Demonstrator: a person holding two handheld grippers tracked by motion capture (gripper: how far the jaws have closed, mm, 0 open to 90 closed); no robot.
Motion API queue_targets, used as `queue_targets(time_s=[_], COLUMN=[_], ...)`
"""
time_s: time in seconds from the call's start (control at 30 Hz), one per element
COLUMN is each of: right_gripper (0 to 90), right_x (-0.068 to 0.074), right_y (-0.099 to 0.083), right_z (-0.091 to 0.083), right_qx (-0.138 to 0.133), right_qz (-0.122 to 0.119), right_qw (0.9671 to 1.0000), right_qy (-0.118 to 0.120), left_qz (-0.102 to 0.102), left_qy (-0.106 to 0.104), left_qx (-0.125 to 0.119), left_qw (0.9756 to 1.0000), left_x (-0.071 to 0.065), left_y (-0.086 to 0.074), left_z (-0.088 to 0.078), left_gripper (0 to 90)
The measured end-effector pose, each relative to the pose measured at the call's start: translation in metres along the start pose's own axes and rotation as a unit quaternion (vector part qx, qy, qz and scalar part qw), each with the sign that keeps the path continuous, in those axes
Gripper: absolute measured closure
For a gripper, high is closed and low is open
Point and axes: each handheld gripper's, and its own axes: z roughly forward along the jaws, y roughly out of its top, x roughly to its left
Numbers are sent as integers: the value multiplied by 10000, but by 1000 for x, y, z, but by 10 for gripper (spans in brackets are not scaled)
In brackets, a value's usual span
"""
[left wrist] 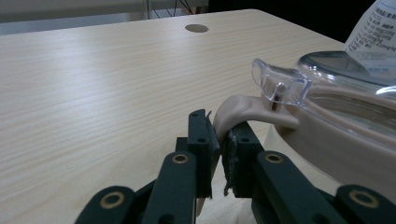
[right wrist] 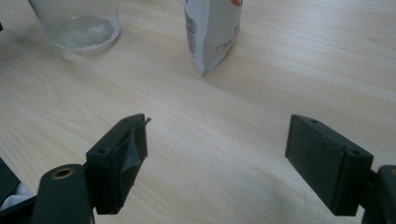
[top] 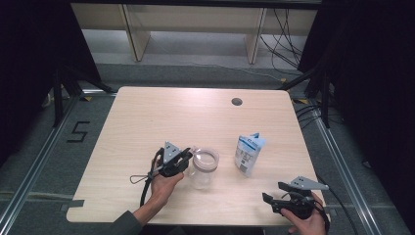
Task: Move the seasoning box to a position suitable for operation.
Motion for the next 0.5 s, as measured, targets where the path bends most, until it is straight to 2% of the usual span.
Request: queue_targets(time_s=[0.1, 0.13, 0.27, 0.33, 0.4, 0.5], right_gripper=[220, 219, 219, 219, 220, 219], right_x=[0, 0, 0, 0, 0, 0], right_y=[0, 0, 0, 0, 0, 0], right_z=[0, 0, 0, 0, 0, 0], right_qx=[-4, 1, -5, 0, 0, -6], right_qz=[-4, 0, 0, 6, 3, 1], right_qw=[10000, 10000, 10000, 10000, 10000, 10000], right_qy=[-5, 1, 0, 5, 1, -4], left_qz=[-82, -22, -54, 48, 3, 85], left_qy=[-24, 14, 18, 0, -9, 34], left_qx=[-71, -27, -79, -3, -38, -20], left_qw=[9999, 10000, 10000, 10000, 10000, 10000], left_x=[-2, -2, -4, -3, -3, -4], left_y=[-1, -1, -2, -4, -6, -11], left_z=[3, 1, -1, -5, -7, -13], left_gripper=[817, 817, 815, 815, 816, 819])
